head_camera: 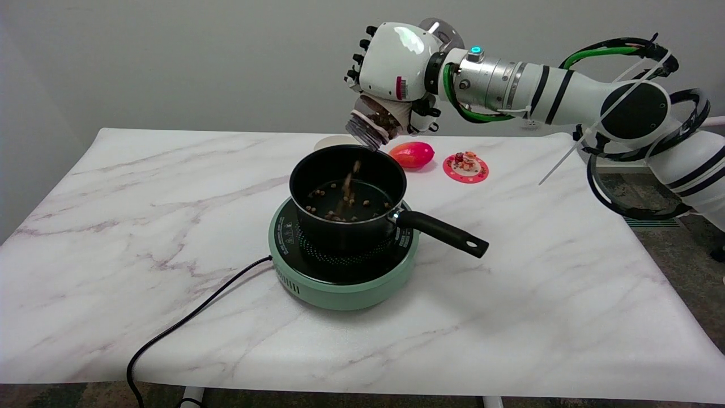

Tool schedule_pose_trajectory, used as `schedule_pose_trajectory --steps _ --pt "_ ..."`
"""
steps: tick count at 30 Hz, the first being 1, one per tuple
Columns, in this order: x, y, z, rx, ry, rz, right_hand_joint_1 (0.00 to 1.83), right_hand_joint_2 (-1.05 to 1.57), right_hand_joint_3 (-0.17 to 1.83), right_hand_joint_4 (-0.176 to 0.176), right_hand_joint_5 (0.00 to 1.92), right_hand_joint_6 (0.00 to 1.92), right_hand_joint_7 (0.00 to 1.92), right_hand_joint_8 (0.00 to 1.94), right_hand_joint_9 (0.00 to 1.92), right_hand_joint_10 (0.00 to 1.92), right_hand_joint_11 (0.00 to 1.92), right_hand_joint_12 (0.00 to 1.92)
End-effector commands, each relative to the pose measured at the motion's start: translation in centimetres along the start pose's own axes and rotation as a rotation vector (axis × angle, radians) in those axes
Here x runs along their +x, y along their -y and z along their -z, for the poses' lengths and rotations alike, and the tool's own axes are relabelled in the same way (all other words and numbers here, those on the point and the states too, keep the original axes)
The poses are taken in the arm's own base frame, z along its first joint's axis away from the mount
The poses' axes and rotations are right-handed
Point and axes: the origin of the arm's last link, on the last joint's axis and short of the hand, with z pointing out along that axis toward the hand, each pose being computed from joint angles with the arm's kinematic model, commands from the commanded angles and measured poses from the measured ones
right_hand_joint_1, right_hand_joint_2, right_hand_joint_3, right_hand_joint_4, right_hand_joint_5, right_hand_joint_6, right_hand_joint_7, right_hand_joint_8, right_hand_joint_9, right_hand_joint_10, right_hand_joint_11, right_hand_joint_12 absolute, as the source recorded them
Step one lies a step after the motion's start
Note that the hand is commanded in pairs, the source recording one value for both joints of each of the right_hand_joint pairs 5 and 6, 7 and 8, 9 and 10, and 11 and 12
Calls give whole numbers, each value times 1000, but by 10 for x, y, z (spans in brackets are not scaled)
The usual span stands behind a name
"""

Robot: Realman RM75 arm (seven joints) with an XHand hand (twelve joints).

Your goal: Pour the contents of the bottle into the soup pot.

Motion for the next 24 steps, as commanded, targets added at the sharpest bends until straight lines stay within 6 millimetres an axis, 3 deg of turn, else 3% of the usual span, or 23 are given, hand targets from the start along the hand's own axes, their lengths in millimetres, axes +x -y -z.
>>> schedule_pose_trajectory --steps 1,24 --pt "3 -7 -2 12 11 42 1396 1006 540 0 1741 1741 1727 1727 1329 1329 1198 1198" --pt "11 -11 -2 27 17 111 1394 1005 549 0 1721 1721 1743 1743 1332 1332 1214 1214"
